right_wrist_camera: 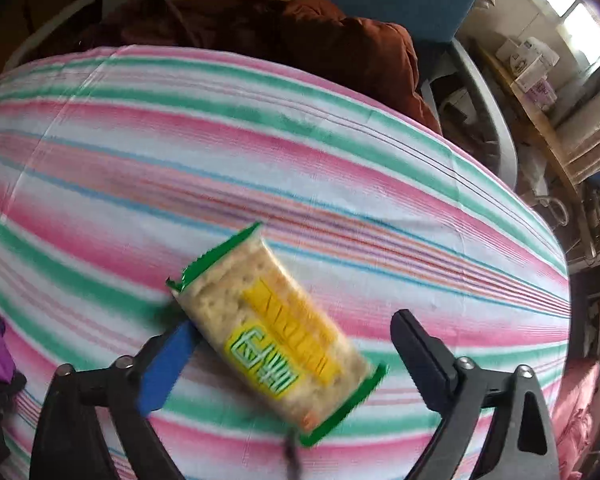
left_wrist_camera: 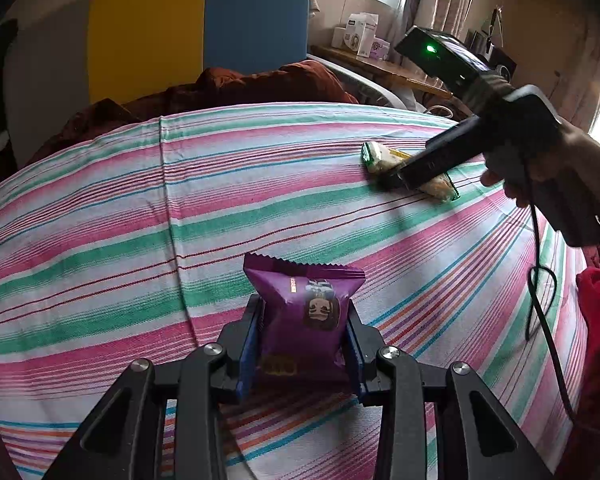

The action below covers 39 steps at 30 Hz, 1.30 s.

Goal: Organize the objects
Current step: 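Grasp the WEIDAN cracker packet with the right tool while the left tool holds the purple packet, then carry both packets to the gold tray and open both tools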

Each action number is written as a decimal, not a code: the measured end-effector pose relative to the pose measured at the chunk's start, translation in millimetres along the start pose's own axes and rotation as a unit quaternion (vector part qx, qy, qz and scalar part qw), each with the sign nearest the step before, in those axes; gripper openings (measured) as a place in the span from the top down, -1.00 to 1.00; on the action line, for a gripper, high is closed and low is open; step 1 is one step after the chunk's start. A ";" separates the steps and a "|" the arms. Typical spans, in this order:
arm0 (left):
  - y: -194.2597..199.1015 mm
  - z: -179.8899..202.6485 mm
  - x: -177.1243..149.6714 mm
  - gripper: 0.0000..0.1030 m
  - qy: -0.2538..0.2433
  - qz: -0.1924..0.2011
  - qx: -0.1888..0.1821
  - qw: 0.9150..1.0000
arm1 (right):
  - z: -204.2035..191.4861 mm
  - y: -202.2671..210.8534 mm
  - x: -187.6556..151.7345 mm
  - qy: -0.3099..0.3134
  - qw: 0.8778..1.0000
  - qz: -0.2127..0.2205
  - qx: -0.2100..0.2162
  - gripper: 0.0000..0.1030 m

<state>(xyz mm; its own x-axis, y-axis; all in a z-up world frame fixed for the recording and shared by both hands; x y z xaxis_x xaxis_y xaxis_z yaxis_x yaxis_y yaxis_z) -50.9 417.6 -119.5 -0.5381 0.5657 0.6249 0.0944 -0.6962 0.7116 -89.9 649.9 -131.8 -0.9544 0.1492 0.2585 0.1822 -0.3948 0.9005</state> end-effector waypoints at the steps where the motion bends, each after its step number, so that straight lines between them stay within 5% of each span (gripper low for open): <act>1: -0.1 0.1 -0.1 0.25 0.000 0.000 0.000 1.000 | 2.7 -3.1 1.2 -0.008 1.000 -0.007 0.012 -0.88; 6: 0.5 0.9 -0.2 0.25 0.003 0.001 -0.002 1.000 | 4.9 0.5 -7.5 -0.039 0.997 -0.012 0.059 -0.27; 9: -0.2 2.3 -0.8 0.25 0.000 0.001 0.001 1.000 | -2.5 8.1 -19.2 -0.053 0.997 -0.019 0.059 -0.10; 16: 0.1 0.5 -0.5 0.26 0.000 0.002 0.000 1.000 | -33.5 31.5 -59.1 -0.103 0.991 -0.063 0.061 -0.07; 23: 8.5 0.2 -4.4 0.32 0.001 0.003 0.007 1.000 | -72.3 60.7 -96.0 -0.116 0.989 -0.056 0.073 -0.07; 39: 57.6 4.2 -56.7 0.33 0.028 0.036 0.039 0.998 | -96.7 72.9 -94.9 -0.103 0.992 -0.006 0.077 -0.04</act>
<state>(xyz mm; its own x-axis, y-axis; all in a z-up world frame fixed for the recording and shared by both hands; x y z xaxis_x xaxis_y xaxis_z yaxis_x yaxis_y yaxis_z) -11.4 347.3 -112.6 -0.5727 0.4892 0.6578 0.1984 -0.6958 0.6902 -8.9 519.3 -124.5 -0.8914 0.3406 0.2989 0.2203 -0.2506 0.9427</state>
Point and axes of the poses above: each gripper's, at about its wrist camera, not at the fingertips, and y roughly against the way its jaws point, z to its right, x to its top, the point moved 1 cm from there along -y, roughly the way its jaws point, and after that the axes turned 12 degrees about -x, right-handed, at the moved point
